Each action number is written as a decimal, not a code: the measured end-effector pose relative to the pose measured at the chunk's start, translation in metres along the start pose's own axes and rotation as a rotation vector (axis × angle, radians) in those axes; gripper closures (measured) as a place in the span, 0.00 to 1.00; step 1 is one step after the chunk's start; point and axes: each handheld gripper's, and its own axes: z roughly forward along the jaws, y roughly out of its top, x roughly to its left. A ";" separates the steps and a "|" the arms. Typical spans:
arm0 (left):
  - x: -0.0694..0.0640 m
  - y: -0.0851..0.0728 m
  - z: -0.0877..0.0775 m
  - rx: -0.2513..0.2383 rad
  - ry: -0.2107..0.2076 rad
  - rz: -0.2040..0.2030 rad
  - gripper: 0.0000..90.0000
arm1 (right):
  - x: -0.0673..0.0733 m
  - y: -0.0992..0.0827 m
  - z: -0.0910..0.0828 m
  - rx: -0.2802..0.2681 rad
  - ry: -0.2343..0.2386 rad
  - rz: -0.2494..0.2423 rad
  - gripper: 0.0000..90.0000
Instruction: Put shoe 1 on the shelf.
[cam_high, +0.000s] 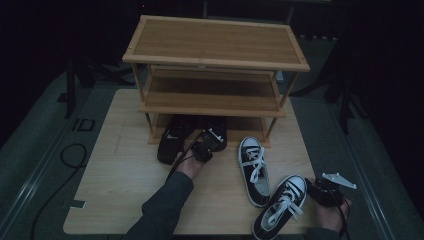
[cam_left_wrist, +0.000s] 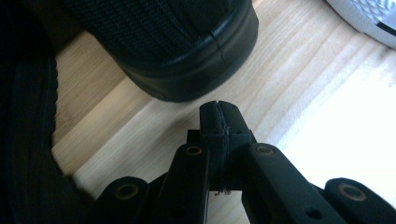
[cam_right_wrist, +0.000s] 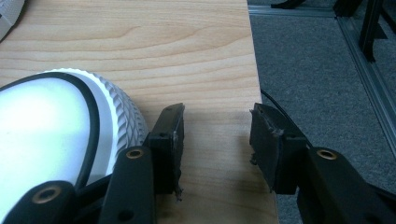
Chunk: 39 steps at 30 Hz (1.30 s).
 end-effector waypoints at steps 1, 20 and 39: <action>0.000 -0.001 -0.001 -0.001 0.000 0.000 1.00 | 0.000 0.000 0.000 0.000 0.000 0.000 0.60; 0.015 -0.037 -0.018 0.000 -0.026 -0.020 0.98 | 0.000 0.000 0.000 0.000 0.000 0.000 0.60; 0.034 -0.083 -0.035 -0.001 -0.007 -0.042 0.99 | 0.000 0.000 0.000 0.000 -0.001 0.001 0.60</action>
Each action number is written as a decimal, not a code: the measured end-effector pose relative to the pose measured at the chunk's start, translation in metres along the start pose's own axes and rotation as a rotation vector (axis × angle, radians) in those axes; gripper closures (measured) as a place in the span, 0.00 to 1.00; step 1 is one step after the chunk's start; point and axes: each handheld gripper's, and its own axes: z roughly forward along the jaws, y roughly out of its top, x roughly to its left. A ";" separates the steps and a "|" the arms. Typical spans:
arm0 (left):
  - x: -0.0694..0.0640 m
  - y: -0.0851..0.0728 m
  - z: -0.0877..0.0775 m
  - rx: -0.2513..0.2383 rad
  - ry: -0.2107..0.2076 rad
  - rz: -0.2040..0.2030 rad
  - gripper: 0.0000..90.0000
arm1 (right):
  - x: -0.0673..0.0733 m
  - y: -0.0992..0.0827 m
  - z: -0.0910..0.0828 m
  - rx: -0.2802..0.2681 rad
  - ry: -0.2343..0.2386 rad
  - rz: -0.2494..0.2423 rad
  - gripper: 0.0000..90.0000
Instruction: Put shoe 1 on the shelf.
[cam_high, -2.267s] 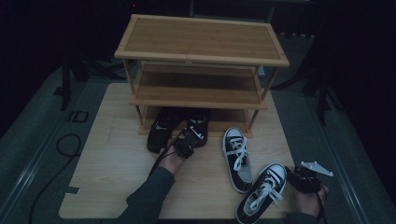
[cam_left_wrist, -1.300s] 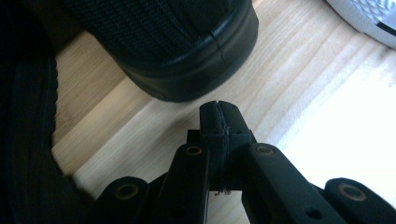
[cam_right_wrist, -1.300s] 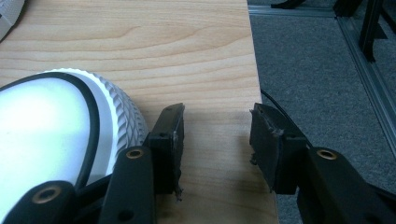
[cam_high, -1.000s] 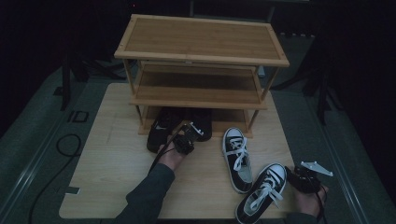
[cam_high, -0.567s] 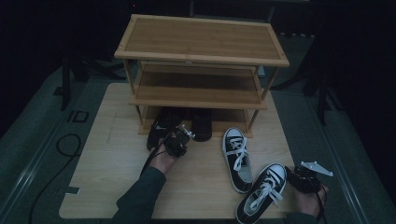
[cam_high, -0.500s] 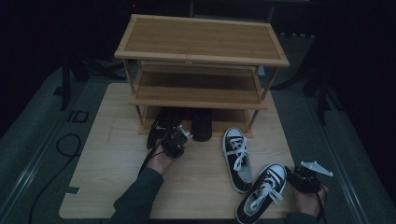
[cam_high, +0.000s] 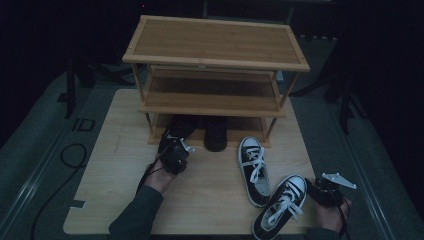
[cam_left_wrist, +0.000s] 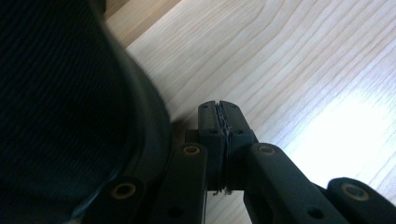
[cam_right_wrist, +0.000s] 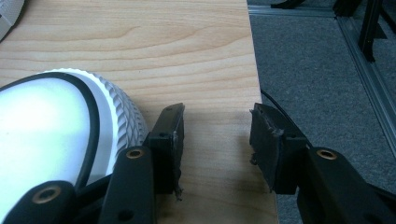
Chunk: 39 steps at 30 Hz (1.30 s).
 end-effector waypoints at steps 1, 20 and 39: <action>0.002 -0.003 -0.001 0.001 0.001 -0.004 0.99 | 0.000 0.000 0.000 0.000 0.000 0.000 0.60; 0.025 -0.042 -0.008 0.025 0.023 -0.078 0.99 | 0.000 0.000 0.000 0.000 0.000 0.000 0.60; 0.050 -0.044 -0.006 0.033 0.083 -0.156 1.00 | 0.000 0.000 0.000 0.000 -0.001 0.001 0.60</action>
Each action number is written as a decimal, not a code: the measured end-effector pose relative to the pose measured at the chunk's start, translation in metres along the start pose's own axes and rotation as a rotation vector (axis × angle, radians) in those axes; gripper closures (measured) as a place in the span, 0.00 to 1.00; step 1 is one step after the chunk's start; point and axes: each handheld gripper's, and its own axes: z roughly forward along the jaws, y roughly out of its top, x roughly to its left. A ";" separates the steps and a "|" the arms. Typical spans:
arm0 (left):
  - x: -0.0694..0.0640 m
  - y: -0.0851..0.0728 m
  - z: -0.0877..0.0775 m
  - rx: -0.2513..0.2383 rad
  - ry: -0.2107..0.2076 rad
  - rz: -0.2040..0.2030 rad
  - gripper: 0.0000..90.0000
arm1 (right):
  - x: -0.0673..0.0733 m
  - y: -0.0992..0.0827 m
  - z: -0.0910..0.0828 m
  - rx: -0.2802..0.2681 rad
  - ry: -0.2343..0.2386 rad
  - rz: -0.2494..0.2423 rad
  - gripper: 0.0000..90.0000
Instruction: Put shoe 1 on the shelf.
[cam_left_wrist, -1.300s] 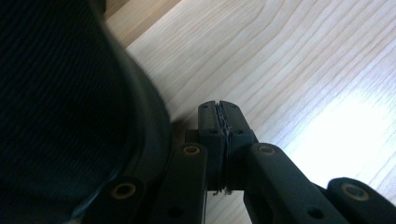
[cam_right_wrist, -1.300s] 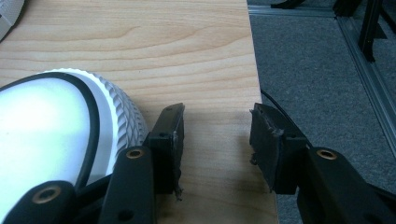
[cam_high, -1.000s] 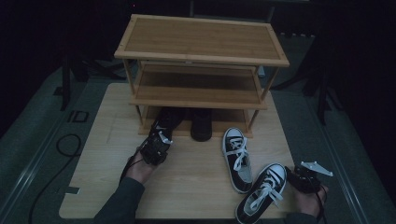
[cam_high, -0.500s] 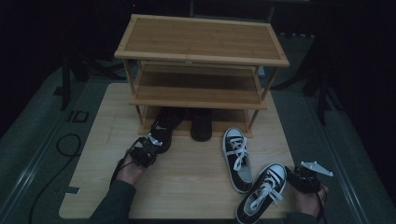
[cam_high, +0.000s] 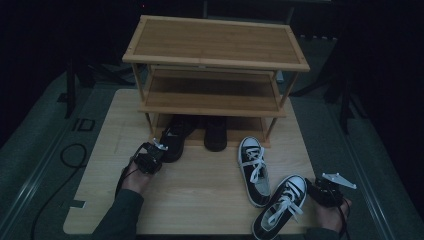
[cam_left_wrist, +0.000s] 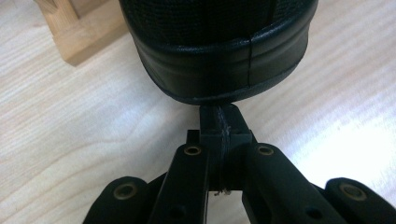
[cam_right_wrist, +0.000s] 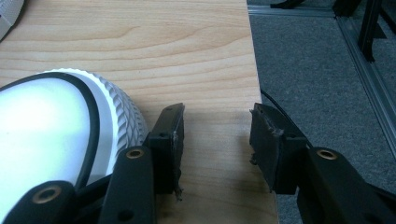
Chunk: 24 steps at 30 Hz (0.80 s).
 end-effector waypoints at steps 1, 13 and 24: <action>0.000 0.002 0.001 0.000 0.001 0.001 1.00 | 0.000 0.000 0.000 0.000 0.000 0.000 0.60; -0.004 0.034 0.008 -0.006 0.031 0.046 1.00 | 0.000 0.000 0.000 0.000 0.001 0.000 0.60; -0.038 0.057 0.017 -0.019 0.003 0.145 1.00 | 0.000 0.000 0.000 0.000 0.001 -0.001 0.60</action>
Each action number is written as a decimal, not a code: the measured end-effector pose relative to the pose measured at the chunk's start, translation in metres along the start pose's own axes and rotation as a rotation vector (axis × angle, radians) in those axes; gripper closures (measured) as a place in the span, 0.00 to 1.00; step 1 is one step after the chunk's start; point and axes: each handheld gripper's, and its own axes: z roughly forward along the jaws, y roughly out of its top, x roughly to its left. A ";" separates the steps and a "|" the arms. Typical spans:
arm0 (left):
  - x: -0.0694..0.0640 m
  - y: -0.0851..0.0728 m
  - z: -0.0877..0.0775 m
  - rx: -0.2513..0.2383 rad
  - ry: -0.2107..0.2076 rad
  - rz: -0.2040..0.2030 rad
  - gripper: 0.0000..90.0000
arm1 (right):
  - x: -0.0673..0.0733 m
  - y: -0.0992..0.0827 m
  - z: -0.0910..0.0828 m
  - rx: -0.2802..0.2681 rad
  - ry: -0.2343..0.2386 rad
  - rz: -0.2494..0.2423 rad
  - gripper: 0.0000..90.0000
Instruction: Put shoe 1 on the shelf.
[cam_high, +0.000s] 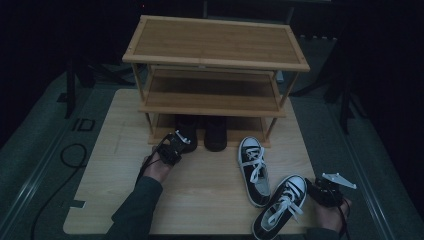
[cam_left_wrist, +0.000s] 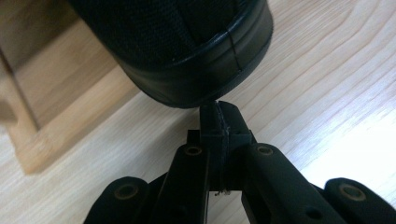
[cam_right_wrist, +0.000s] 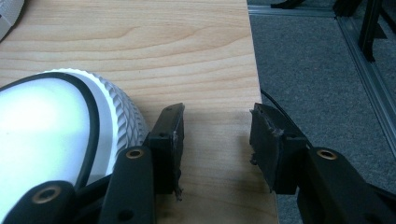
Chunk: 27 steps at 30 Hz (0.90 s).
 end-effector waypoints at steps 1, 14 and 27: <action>0.000 0.002 0.000 0.005 0.001 0.009 1.00 | 0.000 0.000 0.000 0.000 0.000 0.000 0.60; -0.006 0.014 0.002 0.001 -0.022 0.023 1.00 | 0.000 0.000 0.000 0.000 0.000 -0.001 0.60; -0.009 0.020 -0.002 -0.021 -0.030 0.038 1.00 | 0.000 0.000 0.000 0.000 0.001 0.000 0.60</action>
